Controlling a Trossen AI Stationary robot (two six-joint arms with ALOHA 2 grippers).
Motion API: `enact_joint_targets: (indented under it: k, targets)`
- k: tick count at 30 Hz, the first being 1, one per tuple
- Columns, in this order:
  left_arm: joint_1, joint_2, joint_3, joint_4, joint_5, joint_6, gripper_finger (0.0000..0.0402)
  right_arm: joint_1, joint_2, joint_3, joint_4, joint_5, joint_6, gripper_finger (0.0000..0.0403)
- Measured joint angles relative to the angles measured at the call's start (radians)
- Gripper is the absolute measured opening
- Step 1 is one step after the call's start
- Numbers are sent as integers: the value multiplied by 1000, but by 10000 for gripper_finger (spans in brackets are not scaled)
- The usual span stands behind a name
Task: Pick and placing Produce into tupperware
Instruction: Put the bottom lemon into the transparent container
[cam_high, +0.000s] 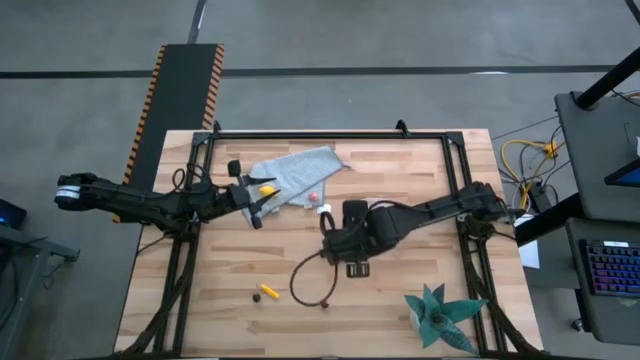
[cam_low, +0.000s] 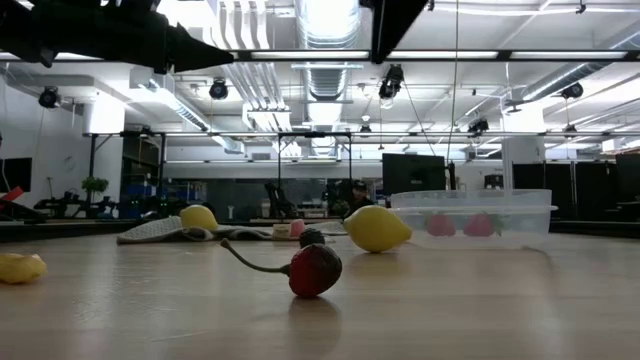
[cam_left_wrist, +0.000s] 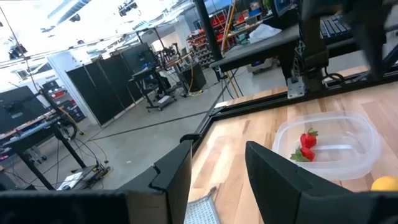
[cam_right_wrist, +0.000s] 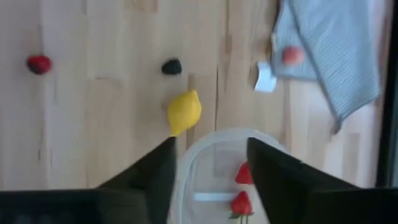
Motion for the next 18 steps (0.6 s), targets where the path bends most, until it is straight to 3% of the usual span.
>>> enact_joint_targets:
  k: [5, 9, 18]
  targets:
    - [0, 1, 5, 0, 0, -2, 137, -36, 0, -86, 67, -7, 8, 286]
    - [0, 1, 1, -2, 0, -2, 137, -55, 1, -151, 159, 11, -38, 331]
    - [0, 1, 0, -31, 0, -6, 137, -88, 1, -232, 274, 5, -57, 359]
